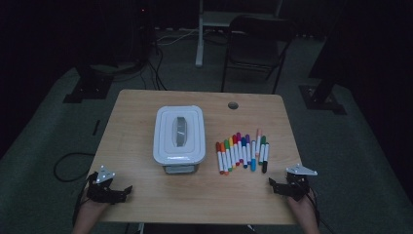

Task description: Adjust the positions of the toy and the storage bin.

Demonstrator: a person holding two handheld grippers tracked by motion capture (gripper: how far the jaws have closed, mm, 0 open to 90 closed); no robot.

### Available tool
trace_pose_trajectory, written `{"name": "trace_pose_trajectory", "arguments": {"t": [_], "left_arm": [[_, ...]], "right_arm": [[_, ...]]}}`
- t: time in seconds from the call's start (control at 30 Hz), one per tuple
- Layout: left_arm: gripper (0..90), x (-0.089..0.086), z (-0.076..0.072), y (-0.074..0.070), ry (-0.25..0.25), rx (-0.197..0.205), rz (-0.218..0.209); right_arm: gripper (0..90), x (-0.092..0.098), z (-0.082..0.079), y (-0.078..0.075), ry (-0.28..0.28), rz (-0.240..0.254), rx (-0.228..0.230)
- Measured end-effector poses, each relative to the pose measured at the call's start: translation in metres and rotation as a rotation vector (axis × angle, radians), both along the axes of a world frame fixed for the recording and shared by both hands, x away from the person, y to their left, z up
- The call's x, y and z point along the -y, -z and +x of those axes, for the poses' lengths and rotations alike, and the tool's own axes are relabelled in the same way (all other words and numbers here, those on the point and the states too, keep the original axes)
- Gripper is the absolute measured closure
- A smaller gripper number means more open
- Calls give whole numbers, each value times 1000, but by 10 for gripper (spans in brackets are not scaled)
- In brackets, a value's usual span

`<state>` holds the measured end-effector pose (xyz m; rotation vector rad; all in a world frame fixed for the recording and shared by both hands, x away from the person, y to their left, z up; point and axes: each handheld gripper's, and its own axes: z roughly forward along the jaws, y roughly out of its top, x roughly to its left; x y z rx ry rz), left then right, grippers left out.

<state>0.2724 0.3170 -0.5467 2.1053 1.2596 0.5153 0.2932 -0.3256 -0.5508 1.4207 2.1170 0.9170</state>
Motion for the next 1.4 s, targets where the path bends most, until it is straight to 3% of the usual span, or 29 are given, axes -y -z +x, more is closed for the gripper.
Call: {"name": "trace_pose_trajectory", "arguments": {"t": [0.17, 0.2, 0.37, 0.53, 0.6, 0.73, 0.77, 0.9, 1.07, 1.1, 1.23, 1.4], "left_arm": [[6, 0, 0, 0, -1, -1, 1], [7, 2, -2, 0, -29, 0, 0], [8, 4, -7, -1, -65, -8, 3], [7, 9, -5, -1, -74, -13, 6], [7, 13, -3, -3, -62, -31, 20], [7, 17, 2, -8, -20, -2, 16], [7, 19, 6, -10, -12, 13, 16], [7, 21, 15, -11, -3, 27, -5], [7, 24, 38, -14, -4, 41, -27], [7, 24, 38, -14, -4, 41, -27], [7, 27, 51, -16, 7, 56, -29], [7, 31, 70, -14, 8, 60, -34]], "right_arm": [[122, 0, 0, 0, -7, 2, -1], [122, 0, -1, 0, 3, -1, -1], [122, -1, -1, 0, 2, -1, -1], [122, -5, -2, -1, -20, 2, -1], [122, -6, -2, -2, -24, 7, 10], [122, -17, 3, -15, -23, -22, 53], [122, -24, 7, -23, -38, -8, 70], [122, -37, 15, -31, -52, 8, 96], [123, -77, 39, -43, -133, -26, 136], [123, -77, 39, -43, -133, -26, 136], [123, -106, 64, -50, -173, -30, 148], [132, -132, 89, -50, -179, -13, 137]]}}
